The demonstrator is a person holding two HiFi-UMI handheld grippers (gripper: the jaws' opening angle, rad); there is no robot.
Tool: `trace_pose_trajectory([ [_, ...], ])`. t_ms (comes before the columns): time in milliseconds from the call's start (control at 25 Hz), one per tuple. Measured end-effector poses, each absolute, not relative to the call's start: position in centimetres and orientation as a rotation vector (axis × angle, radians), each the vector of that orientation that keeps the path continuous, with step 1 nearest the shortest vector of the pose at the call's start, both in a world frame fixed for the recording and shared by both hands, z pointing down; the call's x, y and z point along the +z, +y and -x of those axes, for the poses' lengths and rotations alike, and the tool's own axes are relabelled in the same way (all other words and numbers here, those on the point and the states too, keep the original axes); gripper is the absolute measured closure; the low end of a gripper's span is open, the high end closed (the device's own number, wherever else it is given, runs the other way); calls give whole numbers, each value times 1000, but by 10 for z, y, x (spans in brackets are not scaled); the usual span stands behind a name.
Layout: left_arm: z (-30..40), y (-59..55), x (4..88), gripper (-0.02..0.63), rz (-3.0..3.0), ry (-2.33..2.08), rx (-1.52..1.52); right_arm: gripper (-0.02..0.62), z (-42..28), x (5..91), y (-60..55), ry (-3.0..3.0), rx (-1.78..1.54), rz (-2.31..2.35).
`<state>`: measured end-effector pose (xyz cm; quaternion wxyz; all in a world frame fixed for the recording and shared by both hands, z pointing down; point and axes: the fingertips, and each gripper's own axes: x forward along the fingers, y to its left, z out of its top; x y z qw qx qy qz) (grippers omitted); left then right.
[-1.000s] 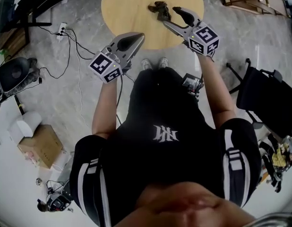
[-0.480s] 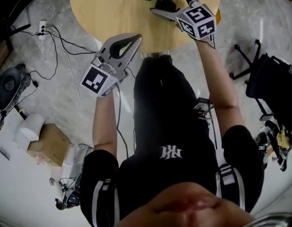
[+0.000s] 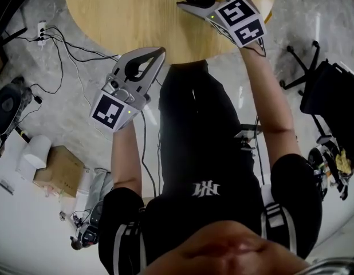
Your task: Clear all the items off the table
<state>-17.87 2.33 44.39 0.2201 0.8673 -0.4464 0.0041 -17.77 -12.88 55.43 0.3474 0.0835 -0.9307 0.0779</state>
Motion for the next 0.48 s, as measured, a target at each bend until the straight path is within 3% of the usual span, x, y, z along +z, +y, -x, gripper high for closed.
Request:
trace_pose_trajectory([
  [120,175,24,441,594,-2411,-1234,13,176,171,555,-130,-2390,166,-226],
  [360,176,19,432,594,-2447,-1229,26,393,166,544,-133,-2384,160,-249],
  [480,175,16,433,594,-2467,-1214,52,420,162,537,-135,-2394,191,-272],
])
